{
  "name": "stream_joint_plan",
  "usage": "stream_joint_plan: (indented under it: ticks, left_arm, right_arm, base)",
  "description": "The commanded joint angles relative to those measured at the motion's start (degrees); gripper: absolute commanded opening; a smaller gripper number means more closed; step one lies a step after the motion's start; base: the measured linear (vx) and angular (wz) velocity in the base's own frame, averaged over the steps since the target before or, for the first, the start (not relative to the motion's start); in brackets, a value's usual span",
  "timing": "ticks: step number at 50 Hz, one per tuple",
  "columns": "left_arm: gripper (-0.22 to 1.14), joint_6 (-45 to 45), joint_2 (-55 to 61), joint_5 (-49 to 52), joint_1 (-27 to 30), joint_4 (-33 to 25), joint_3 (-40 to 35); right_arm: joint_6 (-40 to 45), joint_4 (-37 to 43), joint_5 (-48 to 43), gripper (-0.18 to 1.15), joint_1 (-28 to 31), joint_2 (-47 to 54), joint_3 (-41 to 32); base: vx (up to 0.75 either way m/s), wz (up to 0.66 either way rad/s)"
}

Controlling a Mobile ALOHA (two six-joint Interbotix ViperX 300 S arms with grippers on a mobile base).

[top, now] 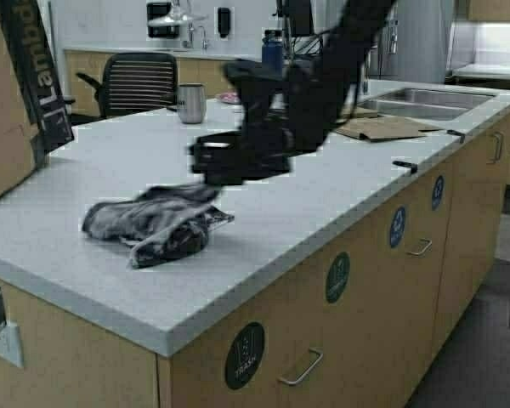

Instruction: Get the cloth and wipe up the spill under the wine glass

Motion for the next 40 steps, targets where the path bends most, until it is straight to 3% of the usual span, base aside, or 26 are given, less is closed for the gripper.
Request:
stream_joint_plan:
  ticks: [1, 21, 40]
  left_arm:
    - [0.1, 0.09, 4.66, -3.52, -0.09, -0.09, -1.49]
    - [0.1, 3.43, 28.48, -18.11, 0.09, -0.09, -6.77]
    - [0.1, 3.96, 46.41, -22.68, 0.35, -0.26, -15.82]
  right_arm:
    - [-0.18, 0.18, -0.7, 0.07, -4.13, -3.08, 1.58]
    - [-0.44, 0.09, -2.2, 0.07, -5.71, -4.39, 5.19]
    - [-0.44, 0.09, -3.69, 0.07, -6.15, -5.71, 7.82]
  base:
    - [0.0, 0.0]
    - [0.0, 0.0]
    - [0.0, 0.0]
